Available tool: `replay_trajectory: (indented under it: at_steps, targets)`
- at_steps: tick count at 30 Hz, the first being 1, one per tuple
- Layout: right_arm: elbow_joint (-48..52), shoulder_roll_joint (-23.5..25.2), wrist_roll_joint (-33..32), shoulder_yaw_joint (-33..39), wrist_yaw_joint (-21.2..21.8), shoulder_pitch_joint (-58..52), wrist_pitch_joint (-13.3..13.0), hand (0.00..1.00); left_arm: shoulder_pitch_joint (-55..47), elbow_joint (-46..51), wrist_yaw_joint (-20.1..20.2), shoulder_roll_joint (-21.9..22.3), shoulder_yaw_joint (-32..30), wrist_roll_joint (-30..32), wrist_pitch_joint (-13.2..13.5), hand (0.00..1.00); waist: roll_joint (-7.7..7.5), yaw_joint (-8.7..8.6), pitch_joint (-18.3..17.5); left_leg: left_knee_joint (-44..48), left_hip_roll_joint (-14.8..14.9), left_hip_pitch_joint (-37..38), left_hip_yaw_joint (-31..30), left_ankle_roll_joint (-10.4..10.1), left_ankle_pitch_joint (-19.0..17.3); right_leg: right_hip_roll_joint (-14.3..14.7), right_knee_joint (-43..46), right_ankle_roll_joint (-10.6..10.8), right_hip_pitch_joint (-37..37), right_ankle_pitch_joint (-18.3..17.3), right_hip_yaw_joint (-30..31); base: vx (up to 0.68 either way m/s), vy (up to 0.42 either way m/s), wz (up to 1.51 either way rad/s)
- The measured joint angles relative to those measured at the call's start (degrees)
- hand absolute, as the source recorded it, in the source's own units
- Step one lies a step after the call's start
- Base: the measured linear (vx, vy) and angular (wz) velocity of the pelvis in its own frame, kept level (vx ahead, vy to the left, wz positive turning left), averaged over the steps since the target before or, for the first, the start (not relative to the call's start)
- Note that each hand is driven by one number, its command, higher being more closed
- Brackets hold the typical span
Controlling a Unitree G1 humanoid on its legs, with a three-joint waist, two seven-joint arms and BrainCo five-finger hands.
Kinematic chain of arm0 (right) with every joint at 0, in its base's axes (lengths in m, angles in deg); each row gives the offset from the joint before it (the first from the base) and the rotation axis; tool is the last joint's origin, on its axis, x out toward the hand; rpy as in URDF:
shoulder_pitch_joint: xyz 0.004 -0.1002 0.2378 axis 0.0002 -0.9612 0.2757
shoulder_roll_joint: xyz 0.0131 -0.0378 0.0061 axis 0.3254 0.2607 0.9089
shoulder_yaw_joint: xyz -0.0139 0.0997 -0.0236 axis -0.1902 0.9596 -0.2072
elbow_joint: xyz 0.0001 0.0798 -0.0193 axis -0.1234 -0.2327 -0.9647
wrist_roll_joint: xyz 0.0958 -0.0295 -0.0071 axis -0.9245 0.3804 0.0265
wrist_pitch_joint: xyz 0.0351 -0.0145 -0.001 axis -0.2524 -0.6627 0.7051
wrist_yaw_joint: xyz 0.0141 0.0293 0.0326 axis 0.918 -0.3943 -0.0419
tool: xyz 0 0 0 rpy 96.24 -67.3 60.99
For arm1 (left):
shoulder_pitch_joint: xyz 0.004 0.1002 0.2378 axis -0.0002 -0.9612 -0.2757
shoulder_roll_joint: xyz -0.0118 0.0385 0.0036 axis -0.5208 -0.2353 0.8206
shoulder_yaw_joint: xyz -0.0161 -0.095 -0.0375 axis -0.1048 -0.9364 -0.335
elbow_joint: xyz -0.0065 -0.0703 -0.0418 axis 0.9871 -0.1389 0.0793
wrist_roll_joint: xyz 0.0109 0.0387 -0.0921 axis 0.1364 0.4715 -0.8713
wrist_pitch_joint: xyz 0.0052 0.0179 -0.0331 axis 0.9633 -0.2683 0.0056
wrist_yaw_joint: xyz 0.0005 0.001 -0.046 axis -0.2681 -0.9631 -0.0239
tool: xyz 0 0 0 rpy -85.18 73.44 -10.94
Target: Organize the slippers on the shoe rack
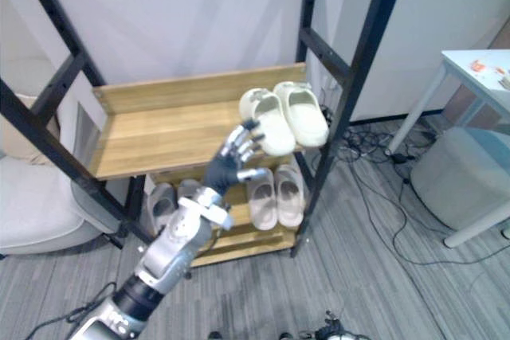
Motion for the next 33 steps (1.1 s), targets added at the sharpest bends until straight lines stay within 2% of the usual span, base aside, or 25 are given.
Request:
replay_trajectory:
  at_steps: [4,8,12,16,19,24,33]
  targets:
    - [-1.2,0.0,0.0,-0.1,0.0,0.4,0.0,0.0,-4.8,-6.5,2.4,1.0,3.9,-1.7,-0.5,0.0,-0.29,0.8,-0.3,0.0,-0.1,0.0,-1.1,0.0,0.3,-0.1,0.0,0.1,0.5,-0.1,-1.0,-0.02,-0.006,0.16]
    - [-2.1,0.1,0.2,-0.9,-0.1,1.0,0.0,0.0,-9.7,-19.0,3.6,1.0,3.9,-1.1,-2.8,0.0,-0.85,0.81,-0.3,0.0,-0.1,0.4,-1.7,-0.1,0.5,0.0,0.0,0.0,1.3,-0.2,-1.6,-0.03,-0.009,0.09]
    - [-2.0,0.6,0.4,-1.1,-0.7,0.9,-0.1,0.0,-13.9,-30.7,3.4,1.0,0.8,2.0,-4.1,0.0,-1.84,1.18,0.1,0.0,0.0,1.1,-1.9,-0.2,0.7,0.1,0.0,0.0,2.1,-0.2,-1.9,-0.02,-0.003,0.03]
    - [-2.0,1.6,0.5,-1.1,-1.2,0.0,-1.0,0.0,-16.1,-43.2,3.0,0.9,-6.3,9.5,-4.2,0.0,-3.33,1.78,0.1,0.0,-0.1,2.0,-3.0,-0.5,0.5,0.0,0.0,0.3,3.6,-1.2,-2.9,-0.03,-0.004,0.13]
    - [-2.0,1.9,0.6,-0.8,-1.4,-0.4,-1.4,0.0,-17.4,-49.0,1.8,1.2,-12.3,13.3,-4.2,0.0,-3.54,2.47,0.2,0.0,-0.1,2.1,-3.1,-0.6,0.5,0.0,0.0,0.2,3.7,-1.3,-3.0,-0.01,-0.001,0.01]
    - [-2.0,2.1,0.9,-0.4,-1.4,-0.8,-1.6,0.0,-17.5,-53.7,-0.7,2.1,-21.8,16.6,-3.6,0.0,-3.33,2.98,0.4,0.0,-0.1,2.7,-3.4,-0.7,0.4,0.0,0.0,0.3,4.5,-1.6,-3.1,0.0,0.0,0.05]
    - [-2.0,2.1,1.0,0.1,-1.3,-0.8,-1.6,0.0,-17.4,-55.2,-2.5,3.3,-27.0,20.8,-3.3,0.0,-3.04,3.03,0.5,0.0,-0.1,2.9,-3.5,-0.9,0.2,0.2,0.4,0.2,4.7,-2.2,-2.8,0.01,0.0,0.0]
